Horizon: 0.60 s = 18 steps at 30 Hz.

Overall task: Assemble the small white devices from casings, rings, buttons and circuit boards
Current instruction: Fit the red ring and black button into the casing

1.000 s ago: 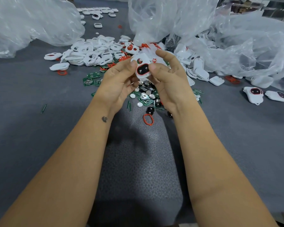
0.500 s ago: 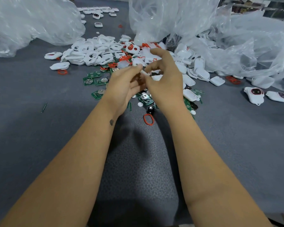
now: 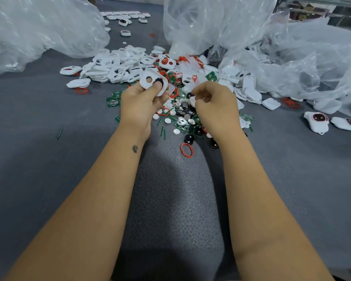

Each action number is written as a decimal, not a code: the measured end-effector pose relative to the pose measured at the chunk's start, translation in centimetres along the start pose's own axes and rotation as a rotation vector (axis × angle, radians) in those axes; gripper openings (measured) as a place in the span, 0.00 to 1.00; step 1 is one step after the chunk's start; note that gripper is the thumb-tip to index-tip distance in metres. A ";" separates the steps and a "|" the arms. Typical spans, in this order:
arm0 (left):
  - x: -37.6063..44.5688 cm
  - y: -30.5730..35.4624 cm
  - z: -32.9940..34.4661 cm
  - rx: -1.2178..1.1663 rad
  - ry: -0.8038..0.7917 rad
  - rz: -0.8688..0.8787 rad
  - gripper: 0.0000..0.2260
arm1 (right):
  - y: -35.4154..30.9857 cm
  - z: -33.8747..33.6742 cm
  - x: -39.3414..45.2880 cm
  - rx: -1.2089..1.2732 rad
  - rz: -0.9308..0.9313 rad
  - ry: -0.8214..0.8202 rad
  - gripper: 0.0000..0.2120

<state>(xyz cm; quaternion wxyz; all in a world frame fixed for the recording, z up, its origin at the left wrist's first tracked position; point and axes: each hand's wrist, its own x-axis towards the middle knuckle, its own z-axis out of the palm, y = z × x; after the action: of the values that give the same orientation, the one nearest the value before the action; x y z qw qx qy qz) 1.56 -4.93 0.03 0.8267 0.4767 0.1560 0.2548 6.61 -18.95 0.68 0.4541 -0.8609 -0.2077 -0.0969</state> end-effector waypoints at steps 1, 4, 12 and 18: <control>-0.1 0.1 0.0 0.012 -0.004 0.008 0.07 | 0.1 -0.1 0.0 -0.071 -0.007 -0.025 0.14; -0.1 0.2 0.0 0.067 0.000 0.012 0.08 | 0.1 -0.2 0.0 -0.240 -0.049 -0.149 0.12; 0.0 -0.3 0.1 0.137 -0.013 0.013 0.10 | 0.4 -0.1 0.0 -0.364 -0.055 -0.254 0.08; 0.1 -0.7 0.0 0.276 -0.057 0.046 0.08 | 0.6 -0.1 0.0 -0.428 -0.177 -0.253 0.06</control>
<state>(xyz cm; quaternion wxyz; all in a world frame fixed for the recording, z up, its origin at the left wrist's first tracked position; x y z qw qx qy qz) 1.83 -5.17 -0.54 0.7513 0.5964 0.1549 0.2362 6.84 -19.29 0.30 0.2217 -0.9213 -0.3119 -0.0695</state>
